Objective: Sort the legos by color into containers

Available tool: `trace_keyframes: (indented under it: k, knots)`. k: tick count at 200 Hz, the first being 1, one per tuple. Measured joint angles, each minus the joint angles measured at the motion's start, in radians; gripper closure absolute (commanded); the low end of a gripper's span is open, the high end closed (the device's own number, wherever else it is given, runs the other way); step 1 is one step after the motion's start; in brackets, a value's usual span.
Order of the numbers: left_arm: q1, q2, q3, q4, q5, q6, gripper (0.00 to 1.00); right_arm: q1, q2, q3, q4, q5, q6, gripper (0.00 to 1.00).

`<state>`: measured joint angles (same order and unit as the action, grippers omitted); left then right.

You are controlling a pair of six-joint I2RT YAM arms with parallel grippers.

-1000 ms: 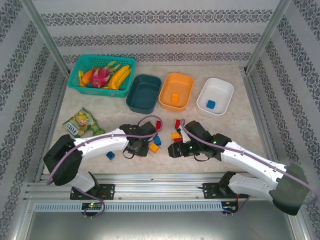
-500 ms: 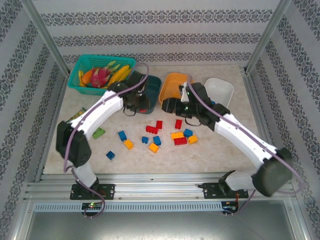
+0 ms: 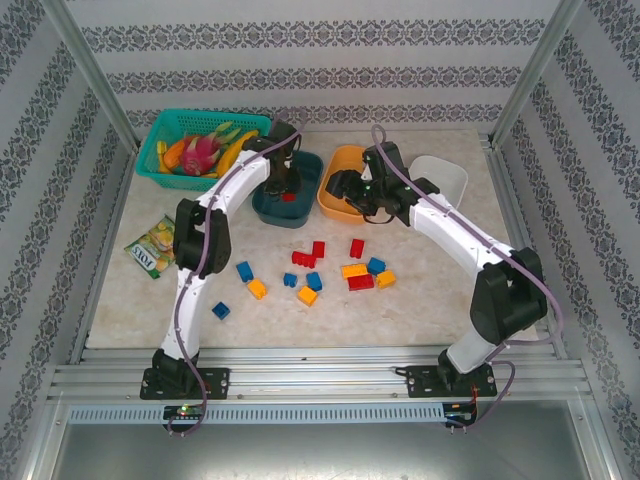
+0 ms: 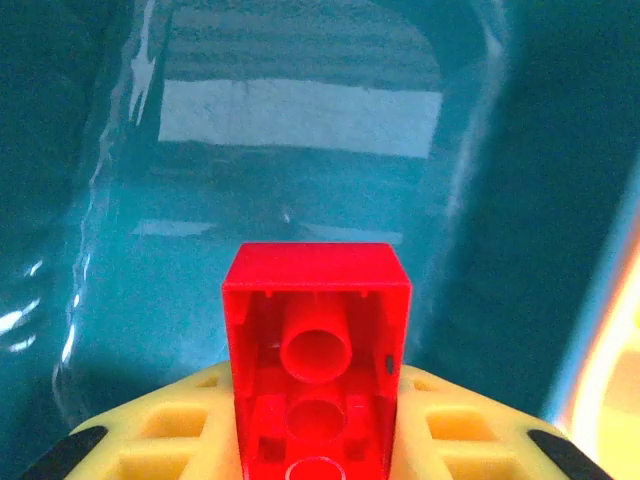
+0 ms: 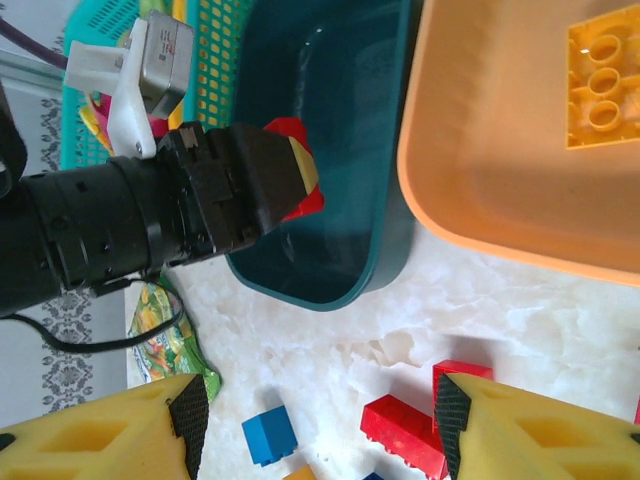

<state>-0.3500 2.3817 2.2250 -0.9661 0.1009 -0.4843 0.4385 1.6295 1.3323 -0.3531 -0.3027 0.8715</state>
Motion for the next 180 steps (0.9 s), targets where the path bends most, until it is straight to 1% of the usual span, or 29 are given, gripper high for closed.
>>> trace_keyframes:
  k: [23, 48, 60, 77, 85, 102, 127, 156, 180]
  knots:
    - [0.011, 0.063, 0.052, -0.017, 0.001, 0.006, 0.67, -0.005, 0.008, 0.0, -0.016, -0.006, 0.01, 0.36]
    - [0.018, 0.09, 0.06, -0.024, 0.004, 0.006, 0.64, -0.011, 0.008, 0.0, -0.026, -0.014, 0.013, 0.36]
    - [0.019, 0.097, 0.063, -0.026, 0.005, 0.006, 0.59, -0.011, 0.008, 0.0, -0.035, -0.018, 0.013, 0.36]
    - [0.019, 0.101, 0.069, -0.029, 0.018, 0.009, 0.49, -0.011, 0.008, 0.0, -0.048, -0.021, 0.012, 0.35]
    - [0.019, 0.101, 0.07, -0.031, 0.025, 0.01, 0.46, -0.011, 0.008, 0.0, -0.057, -0.021, 0.011, 0.35]
    - [0.019, 0.101, 0.078, -0.031, 0.034, 0.008, 0.42, -0.011, 0.004, 0.0, -0.083, -0.02, -0.002, 0.36]
    - [0.019, 0.101, 0.09, -0.033, 0.043, 0.009, 0.39, -0.016, -0.021, 0.0, -0.123, -0.01, -0.024, 0.35]
    - [0.018, 0.069, 0.091, -0.035, 0.053, 0.005, 0.36, -0.018, -0.089, 0.0, -0.182, 0.032, -0.06, 0.36]
    - [0.017, -0.029, 0.086, -0.037, 0.061, -0.006, 0.34, -0.018, -0.17, 0.0, -0.249, 0.083, -0.099, 0.36]
